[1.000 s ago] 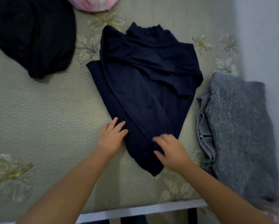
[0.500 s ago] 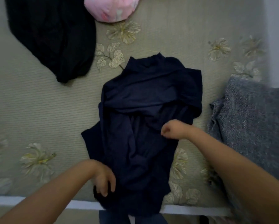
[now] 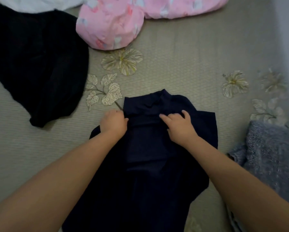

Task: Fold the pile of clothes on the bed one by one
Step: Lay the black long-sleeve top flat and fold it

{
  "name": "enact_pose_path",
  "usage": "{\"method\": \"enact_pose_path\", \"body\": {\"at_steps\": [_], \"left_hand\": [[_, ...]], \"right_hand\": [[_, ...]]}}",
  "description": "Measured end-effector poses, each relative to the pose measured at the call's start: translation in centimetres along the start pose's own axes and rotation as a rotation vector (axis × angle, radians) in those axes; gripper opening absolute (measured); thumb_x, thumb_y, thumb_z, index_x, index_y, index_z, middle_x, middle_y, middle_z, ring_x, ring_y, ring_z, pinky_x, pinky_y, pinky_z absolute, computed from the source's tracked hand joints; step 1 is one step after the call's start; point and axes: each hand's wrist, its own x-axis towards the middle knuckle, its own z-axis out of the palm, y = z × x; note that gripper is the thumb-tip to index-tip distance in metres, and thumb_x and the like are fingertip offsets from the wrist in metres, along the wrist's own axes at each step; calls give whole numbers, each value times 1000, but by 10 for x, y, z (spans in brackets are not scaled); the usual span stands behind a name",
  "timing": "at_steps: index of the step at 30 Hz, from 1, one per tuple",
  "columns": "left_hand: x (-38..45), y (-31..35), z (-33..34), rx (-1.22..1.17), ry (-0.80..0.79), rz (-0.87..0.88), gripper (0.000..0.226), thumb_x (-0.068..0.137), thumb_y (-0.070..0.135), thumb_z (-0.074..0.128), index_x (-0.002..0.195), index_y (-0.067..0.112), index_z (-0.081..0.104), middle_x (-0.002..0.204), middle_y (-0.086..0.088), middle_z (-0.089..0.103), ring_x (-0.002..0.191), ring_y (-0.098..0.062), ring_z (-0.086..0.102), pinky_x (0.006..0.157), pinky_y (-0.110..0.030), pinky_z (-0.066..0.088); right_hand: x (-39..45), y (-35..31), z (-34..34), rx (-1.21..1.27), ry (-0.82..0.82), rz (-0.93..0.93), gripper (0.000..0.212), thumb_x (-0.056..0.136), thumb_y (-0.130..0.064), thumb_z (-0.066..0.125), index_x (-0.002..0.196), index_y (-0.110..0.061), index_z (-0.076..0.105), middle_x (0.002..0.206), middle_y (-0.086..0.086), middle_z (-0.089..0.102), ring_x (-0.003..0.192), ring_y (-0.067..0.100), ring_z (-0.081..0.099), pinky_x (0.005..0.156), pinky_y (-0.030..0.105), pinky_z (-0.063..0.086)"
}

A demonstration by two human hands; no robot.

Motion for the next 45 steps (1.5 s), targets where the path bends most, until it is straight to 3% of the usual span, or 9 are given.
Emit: {"method": "enact_pose_path", "body": {"at_steps": [6,11,16,20,27,32,35,41,45], "left_hand": [[28,-11,-7,-251,147,-115,25,94,7,40,109,-5,55,112,-29,57,103,-41,52,81,-40,39],[36,-6,-6,-220,98,-67,25,93,9,41,110,-4,54,112,-27,55,103,-41,52,83,-43,41],[31,-3,5,-264,153,34,22,92,12,44,105,-2,57,105,-24,60,96,-37,55,75,-37,40],[26,-7,-4,-238,171,65,25,94,13,44,106,-3,59,106,-25,60,97,-38,54,76,-39,40],[3,-3,-51,-239,247,147,25,94,18,47,98,-2,61,97,-22,60,91,-35,52,68,-33,32],[-39,6,-107,-327,399,218,20,90,13,53,99,-2,64,95,-21,60,91,-33,53,72,-30,33],[-79,14,-153,-369,509,232,19,90,13,54,99,0,65,92,-17,60,89,-30,54,67,-25,30],[-171,43,-272,-360,739,348,17,90,11,53,95,-1,64,92,-17,60,88,-30,53,67,-24,28],[-233,61,-369,-340,963,391,17,91,11,51,97,0,62,94,-17,60,90,-31,53,65,-23,27]], "right_hand": [[-61,36,-2,-60,-361,-334,34,82,-10,46,107,-23,65,112,-2,53,109,14,46,109,30,6],[-85,70,-15,-222,-759,-86,30,90,-12,38,108,-5,61,118,10,61,108,23,55,92,28,38],[-23,66,-22,321,163,265,28,85,-5,49,109,-2,63,110,18,60,106,32,52,84,35,39],[32,45,-19,243,61,363,47,89,-28,53,131,-11,40,128,9,49,121,27,42,104,43,25],[20,30,-47,258,250,419,21,90,-24,50,103,-19,66,103,2,63,102,23,52,92,36,25],[-40,32,-101,363,251,300,5,87,-21,56,86,-16,56,93,5,62,99,25,54,81,30,24],[-91,33,-145,544,244,216,26,80,-9,62,65,-20,44,90,12,63,94,28,57,78,30,34],[-182,18,-258,577,566,188,14,74,-10,70,72,-12,57,90,13,64,94,27,57,79,32,37],[-245,1,-346,519,1031,161,14,76,-11,69,88,-4,66,89,11,68,94,29,59,84,37,37]]}}
